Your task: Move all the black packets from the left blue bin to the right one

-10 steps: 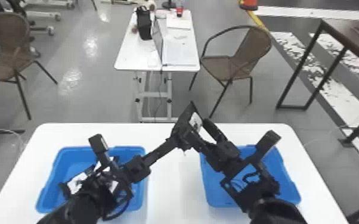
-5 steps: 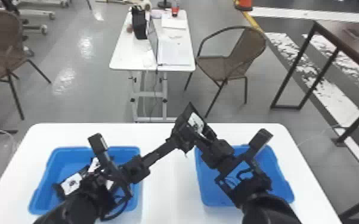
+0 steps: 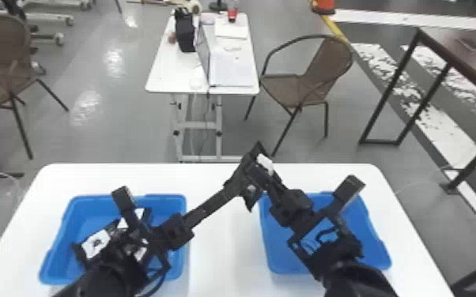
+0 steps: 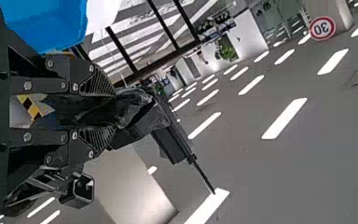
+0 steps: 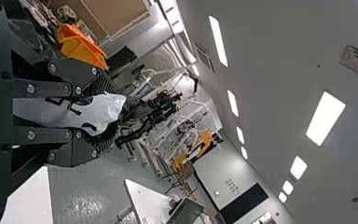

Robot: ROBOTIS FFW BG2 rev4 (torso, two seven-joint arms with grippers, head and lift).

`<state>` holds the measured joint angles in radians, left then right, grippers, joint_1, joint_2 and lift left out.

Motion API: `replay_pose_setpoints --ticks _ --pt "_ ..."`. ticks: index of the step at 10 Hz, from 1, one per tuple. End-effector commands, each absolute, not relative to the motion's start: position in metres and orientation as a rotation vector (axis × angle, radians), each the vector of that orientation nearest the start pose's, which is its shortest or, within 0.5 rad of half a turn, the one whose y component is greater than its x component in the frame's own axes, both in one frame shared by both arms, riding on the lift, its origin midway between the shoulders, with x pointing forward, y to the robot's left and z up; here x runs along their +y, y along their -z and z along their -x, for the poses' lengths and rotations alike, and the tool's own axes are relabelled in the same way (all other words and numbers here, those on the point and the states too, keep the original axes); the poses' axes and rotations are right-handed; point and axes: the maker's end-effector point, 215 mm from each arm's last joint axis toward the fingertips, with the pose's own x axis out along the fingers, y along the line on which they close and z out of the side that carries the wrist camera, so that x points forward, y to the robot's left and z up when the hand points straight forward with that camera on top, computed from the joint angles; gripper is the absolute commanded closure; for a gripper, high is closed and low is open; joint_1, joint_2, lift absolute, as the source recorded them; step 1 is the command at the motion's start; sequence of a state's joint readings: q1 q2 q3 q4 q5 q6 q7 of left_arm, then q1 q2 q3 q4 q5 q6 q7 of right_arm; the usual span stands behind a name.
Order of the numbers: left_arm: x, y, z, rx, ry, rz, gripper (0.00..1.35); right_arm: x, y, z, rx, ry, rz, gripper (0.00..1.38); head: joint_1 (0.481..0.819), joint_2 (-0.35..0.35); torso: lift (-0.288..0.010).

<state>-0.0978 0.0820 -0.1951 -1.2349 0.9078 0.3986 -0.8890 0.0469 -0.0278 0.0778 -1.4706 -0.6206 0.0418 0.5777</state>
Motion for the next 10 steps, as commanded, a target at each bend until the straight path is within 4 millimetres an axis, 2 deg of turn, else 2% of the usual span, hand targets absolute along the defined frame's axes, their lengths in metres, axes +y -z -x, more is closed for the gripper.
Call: replay_pose_setpoints --ticks 1,2,3,4,6,8,10 --pt "0.004 0.396 -0.483 0.305 0.994 1.046 0.84 -0.099 0.367 -0.535 0.03 -0.573 -0.647 1.26 0.695 -0.099 0.0" --pt "0.007 0.4 -0.483 0.31 0.976 1.053 0.84 -0.106 0.37 -0.535 0.029 -0.551 -0.65 1.26 0.695 -0.099 0.0" --pt "0.012 0.406 -0.482 0.315 0.959 1.057 0.76 -0.116 0.375 -0.536 0.034 -0.522 -0.643 1.26 0.695 -0.102 0.0" --pt "0.018 0.409 -0.482 0.312 0.944 1.065 0.56 -0.133 0.385 -0.538 0.044 -0.482 -0.621 1.26 0.695 -0.107 0.0" --pt "0.04 0.418 -0.481 0.292 0.882 1.067 0.43 -0.174 0.432 -0.54 0.119 -0.397 -0.574 1.26 0.695 -0.129 0.0" --pt "0.075 0.426 -0.486 0.251 0.782 1.058 0.4 -0.209 0.489 -0.543 0.23 -0.335 -0.517 1.26 0.695 -0.142 0.0" --pt "0.103 0.425 -0.493 0.21 0.724 1.048 0.4 -0.244 0.524 -0.549 0.311 -0.285 -0.466 1.25 0.695 -0.143 0.0"
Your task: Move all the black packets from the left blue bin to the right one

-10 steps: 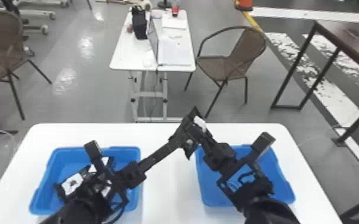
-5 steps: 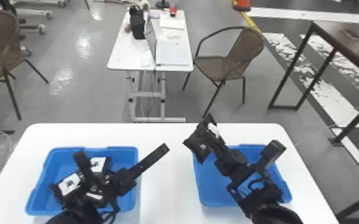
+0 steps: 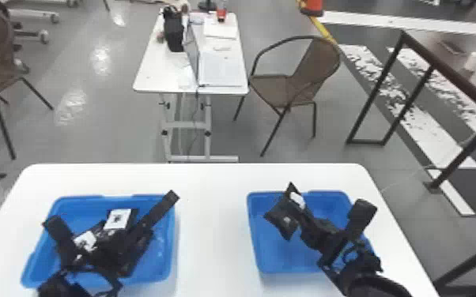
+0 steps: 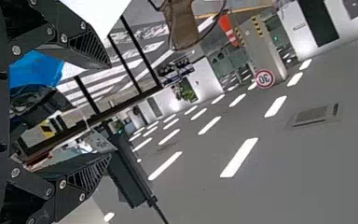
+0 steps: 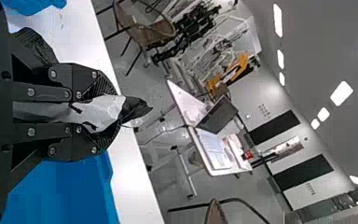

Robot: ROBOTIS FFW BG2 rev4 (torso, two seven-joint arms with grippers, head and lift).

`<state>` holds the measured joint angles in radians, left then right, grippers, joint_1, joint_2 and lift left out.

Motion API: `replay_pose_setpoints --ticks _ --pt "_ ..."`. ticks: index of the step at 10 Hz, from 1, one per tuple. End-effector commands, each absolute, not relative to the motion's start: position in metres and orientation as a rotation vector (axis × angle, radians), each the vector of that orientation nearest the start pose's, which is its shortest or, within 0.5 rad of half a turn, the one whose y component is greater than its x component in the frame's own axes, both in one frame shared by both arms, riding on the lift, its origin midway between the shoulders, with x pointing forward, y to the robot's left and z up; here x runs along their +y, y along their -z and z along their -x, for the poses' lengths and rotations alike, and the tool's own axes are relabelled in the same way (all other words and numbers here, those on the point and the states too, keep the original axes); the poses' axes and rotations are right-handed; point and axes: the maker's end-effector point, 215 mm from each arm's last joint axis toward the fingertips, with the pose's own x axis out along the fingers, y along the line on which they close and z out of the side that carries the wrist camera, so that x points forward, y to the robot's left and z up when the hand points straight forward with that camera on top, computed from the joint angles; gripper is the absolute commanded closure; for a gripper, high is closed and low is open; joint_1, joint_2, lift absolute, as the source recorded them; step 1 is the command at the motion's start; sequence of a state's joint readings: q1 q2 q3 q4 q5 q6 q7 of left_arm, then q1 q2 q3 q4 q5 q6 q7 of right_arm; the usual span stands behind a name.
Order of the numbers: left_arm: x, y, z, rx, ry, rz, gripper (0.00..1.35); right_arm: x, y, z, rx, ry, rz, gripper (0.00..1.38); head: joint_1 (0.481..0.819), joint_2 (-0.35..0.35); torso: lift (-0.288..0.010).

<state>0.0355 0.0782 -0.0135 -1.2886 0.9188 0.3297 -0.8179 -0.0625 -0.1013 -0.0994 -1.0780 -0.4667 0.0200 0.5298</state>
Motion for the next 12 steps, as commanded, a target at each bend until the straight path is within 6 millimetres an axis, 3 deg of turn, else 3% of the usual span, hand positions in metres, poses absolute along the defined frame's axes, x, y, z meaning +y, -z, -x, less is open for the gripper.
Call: replay_pose_setpoints --ticks 1,3,4,5,6,7,9,12 --pt "0.117 0.422 -0.497 0.18 0.7 1.037 0.41 -0.263 0.537 -0.55 0.336 -0.248 -0.456 1.2 0.695 -0.145 0.0" --pt "0.144 0.431 -0.499 0.165 0.617 1.007 0.4 -0.291 0.556 -0.546 0.37 -0.19 -0.444 0.45 0.695 -0.153 0.0" --pt "0.161 0.436 -0.498 0.163 0.572 0.984 0.4 -0.296 0.551 -0.546 0.349 -0.181 -0.437 0.16 0.695 -0.155 0.0" --pt "0.181 0.446 -0.497 0.177 0.514 0.946 0.4 -0.299 0.54 -0.546 0.319 -0.178 -0.414 0.07 0.695 -0.15 0.0" --pt "0.199 0.457 -0.495 0.206 0.468 0.898 0.41 -0.297 0.517 -0.546 0.267 -0.174 -0.386 0.12 0.695 -0.136 0.0" --pt "0.22 0.468 -0.493 0.232 0.423 0.851 0.41 -0.286 0.488 -0.543 0.204 -0.189 -0.357 0.14 0.695 -0.117 0.0" --pt "0.248 0.489 -0.489 0.281 0.35 0.785 0.41 -0.259 0.417 -0.524 0.07 -0.235 -0.137 0.14 0.695 -0.071 0.0" --pt "0.274 0.512 -0.486 0.328 0.256 0.709 0.42 -0.238 0.396 -0.478 0.067 -0.292 0.078 0.14 0.695 0.016 0.0"
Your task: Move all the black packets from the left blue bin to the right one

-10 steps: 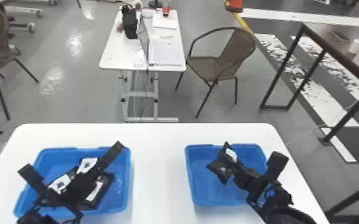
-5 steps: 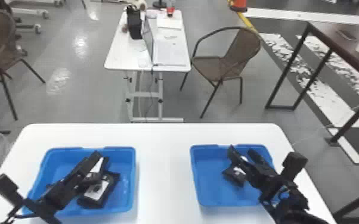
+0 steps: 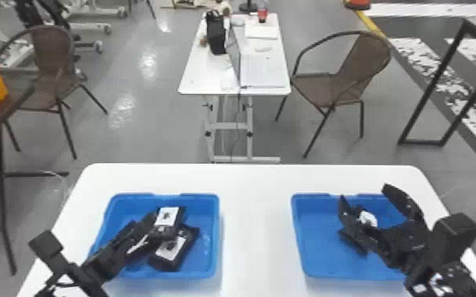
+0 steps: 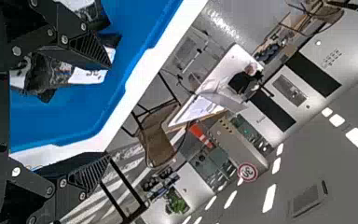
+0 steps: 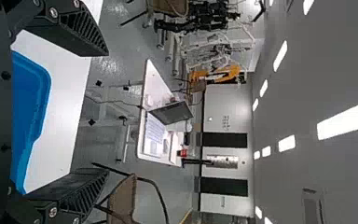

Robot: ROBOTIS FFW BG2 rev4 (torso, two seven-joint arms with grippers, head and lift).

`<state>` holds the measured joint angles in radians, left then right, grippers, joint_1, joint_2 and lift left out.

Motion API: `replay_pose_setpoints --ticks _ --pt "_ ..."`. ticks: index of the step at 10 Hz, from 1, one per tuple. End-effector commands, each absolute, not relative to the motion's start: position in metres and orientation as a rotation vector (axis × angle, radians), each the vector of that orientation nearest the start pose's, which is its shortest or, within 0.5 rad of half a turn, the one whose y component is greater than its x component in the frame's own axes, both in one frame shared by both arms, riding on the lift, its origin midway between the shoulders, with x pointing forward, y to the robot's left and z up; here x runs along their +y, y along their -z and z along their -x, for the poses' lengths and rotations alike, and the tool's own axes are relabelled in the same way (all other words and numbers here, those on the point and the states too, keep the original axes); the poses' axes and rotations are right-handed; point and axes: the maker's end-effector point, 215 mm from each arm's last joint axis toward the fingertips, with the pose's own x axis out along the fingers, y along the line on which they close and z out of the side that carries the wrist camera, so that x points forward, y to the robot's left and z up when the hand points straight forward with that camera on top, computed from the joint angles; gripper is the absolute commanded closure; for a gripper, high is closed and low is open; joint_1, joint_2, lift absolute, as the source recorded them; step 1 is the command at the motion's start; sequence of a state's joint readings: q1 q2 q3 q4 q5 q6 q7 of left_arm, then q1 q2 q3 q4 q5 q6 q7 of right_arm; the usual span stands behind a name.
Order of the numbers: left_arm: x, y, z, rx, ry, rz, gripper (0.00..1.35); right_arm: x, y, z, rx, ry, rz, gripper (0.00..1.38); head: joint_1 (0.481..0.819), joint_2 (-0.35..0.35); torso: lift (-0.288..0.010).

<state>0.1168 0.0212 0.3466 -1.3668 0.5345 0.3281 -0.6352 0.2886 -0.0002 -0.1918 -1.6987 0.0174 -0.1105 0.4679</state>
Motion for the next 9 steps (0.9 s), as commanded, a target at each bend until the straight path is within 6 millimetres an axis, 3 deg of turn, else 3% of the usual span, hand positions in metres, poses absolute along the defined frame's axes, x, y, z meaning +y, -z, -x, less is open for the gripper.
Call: replay_pose_setpoints --ticks 1,2,4,5,9 --pt "0.283 0.519 -0.488 0.359 0.225 0.669 0.42 -0.231 0.38 -0.471 0.045 -0.307 0.155 0.14 0.695 0.026 0.0" --pt "0.291 0.525 -0.493 0.401 0.211 0.626 0.42 -0.225 0.369 -0.467 0.031 -0.319 0.189 0.14 0.695 0.047 0.0" --pt "0.305 0.54 -0.498 0.492 0.164 0.565 0.42 -0.213 0.374 -0.463 0.039 -0.347 0.128 0.14 0.695 0.082 0.0" --pt "0.306 0.557 -0.496 0.574 0.158 0.569 0.42 -0.204 0.373 -0.464 0.037 -0.362 0.109 0.14 0.695 0.1 0.0" --pt "0.282 0.584 -0.512 0.734 0.265 0.508 0.43 -0.193 0.378 -0.466 0.04 -0.384 0.057 0.14 0.695 0.115 0.0"
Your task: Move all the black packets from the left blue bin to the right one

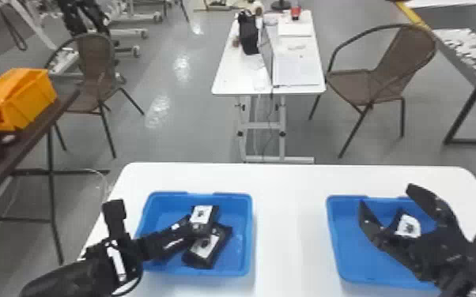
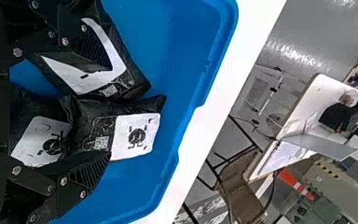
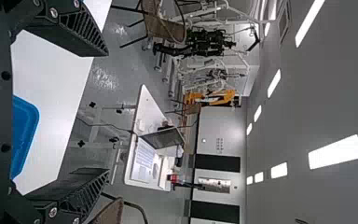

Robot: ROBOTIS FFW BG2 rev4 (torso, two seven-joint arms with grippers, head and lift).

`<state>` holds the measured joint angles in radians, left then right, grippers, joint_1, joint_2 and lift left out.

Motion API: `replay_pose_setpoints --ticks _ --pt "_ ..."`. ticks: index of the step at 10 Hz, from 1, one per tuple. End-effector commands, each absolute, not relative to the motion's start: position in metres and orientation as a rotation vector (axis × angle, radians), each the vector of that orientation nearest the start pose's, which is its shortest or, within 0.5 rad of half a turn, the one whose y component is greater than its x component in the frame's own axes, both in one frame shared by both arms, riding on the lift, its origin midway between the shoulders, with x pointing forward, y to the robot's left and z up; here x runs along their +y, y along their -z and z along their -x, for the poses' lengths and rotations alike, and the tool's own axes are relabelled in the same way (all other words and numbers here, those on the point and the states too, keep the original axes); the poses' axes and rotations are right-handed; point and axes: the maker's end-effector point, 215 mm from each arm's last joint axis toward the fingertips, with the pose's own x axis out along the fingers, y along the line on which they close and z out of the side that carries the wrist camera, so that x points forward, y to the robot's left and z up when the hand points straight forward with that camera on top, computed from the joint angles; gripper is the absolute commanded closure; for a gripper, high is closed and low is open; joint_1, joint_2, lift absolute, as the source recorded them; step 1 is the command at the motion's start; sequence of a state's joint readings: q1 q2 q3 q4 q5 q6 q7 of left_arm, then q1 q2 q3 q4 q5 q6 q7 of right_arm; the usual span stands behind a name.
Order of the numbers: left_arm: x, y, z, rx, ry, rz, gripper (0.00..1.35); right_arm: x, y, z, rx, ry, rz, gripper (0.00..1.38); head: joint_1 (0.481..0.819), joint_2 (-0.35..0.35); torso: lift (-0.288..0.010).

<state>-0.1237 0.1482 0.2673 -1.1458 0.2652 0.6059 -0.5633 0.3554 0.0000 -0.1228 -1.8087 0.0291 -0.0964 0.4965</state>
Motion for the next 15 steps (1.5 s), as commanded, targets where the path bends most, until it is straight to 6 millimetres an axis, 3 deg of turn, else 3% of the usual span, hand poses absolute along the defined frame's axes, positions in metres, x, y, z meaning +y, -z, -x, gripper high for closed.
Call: replay_pose_setpoints --ticks 1,2,3,4,6,8,9,11,12,15 --pt "0.277 0.58 -0.518 0.739 0.294 0.49 0.43 -0.192 0.38 -0.466 0.043 -0.386 0.052 0.14 0.695 0.11 0.0" --pt "0.275 0.579 -0.521 0.753 0.299 0.484 0.44 -0.19 0.382 -0.466 0.045 -0.389 0.037 0.14 0.695 0.098 0.0" --pt "0.272 0.582 -0.524 0.77 0.307 0.495 0.55 -0.189 0.383 -0.466 0.046 -0.391 0.03 0.14 0.695 0.095 0.0" --pt "0.27 0.588 -0.523 0.795 0.318 0.499 0.79 -0.189 0.385 -0.466 0.05 -0.391 0.026 0.14 0.695 0.093 0.0" --pt "0.265 0.61 -0.51 0.877 0.322 0.525 0.81 -0.189 0.387 -0.467 0.053 -0.388 0.005 0.14 0.695 0.088 0.0" --pt "0.27 0.609 -0.514 0.86 0.318 0.519 0.82 -0.19 0.391 -0.467 0.061 -0.387 -0.009 0.14 0.695 0.087 0.0" --pt "0.272 0.612 -0.512 0.871 0.309 0.509 1.29 -0.19 0.393 -0.466 0.065 -0.386 -0.016 0.14 0.695 0.089 0.0" --pt "0.265 0.592 -0.527 0.756 0.333 0.512 1.21 -0.19 0.397 -0.465 0.076 -0.385 -0.029 0.14 0.695 0.093 0.0" --pt "0.262 0.572 -0.531 0.704 0.365 0.488 1.21 -0.189 0.397 -0.466 0.078 -0.386 -0.034 0.14 0.695 0.088 0.0" --pt "0.24 0.511 -0.515 0.597 0.48 0.441 1.21 -0.184 0.4 -0.466 0.086 -0.392 -0.06 0.14 0.695 0.075 0.0"
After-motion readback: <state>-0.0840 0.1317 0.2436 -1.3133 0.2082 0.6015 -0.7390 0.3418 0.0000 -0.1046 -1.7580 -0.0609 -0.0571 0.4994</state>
